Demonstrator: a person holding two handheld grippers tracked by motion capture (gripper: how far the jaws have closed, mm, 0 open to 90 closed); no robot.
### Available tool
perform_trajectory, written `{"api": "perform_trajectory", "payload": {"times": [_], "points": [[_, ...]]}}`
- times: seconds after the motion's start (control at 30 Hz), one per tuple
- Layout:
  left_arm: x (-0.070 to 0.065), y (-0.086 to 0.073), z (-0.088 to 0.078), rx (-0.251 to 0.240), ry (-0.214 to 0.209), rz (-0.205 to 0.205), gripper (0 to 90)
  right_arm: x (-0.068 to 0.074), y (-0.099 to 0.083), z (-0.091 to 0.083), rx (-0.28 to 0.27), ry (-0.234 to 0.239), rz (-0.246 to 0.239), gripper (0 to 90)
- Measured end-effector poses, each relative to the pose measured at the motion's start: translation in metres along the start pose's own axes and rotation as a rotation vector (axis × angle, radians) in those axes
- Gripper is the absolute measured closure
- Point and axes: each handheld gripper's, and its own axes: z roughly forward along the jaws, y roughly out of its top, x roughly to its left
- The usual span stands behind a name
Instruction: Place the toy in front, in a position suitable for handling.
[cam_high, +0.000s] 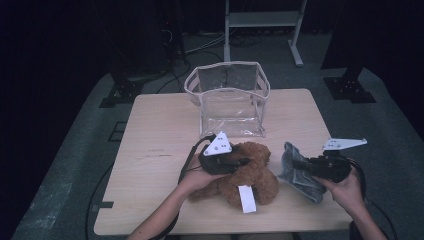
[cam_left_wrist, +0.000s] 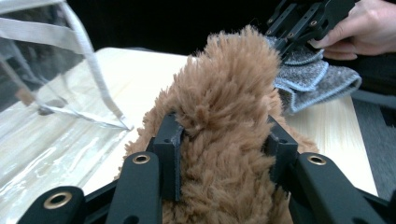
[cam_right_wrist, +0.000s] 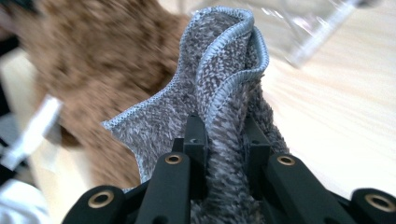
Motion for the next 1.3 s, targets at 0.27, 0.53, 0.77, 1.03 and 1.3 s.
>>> {"api": "perform_trajectory", "payload": {"times": [0.27, 0.53, 0.77, 1.03, 1.3], "points": [[-0.012, 0.009, 0.017, 0.069, -0.017, 0.019, 28.5, -0.015, -0.029, -0.01, 0.053, -0.052, 0.051, 52.7], [-0.008, 0.011, -0.005, 0.041, -0.001, 0.012, 18.3, 0.007, -0.006, -0.009, -0.03, 0.061, -0.033, 41.7], [0.001, -0.004, -0.036, 0.038, 0.042, 0.0, 15.2, 0.026, 0.018, 0.013, -0.077, 0.159, -0.101, 33.5], [0.013, -0.034, -0.062, 0.062, 0.09, -0.04, 11.1, 0.037, 0.035, 0.045, -0.059, 0.193, -0.142, 30.6], [0.023, -0.065, -0.073, 0.088, 0.107, -0.075, 12.3, 0.042, 0.041, 0.063, -0.048, 0.203, -0.168, 44.0]]}}
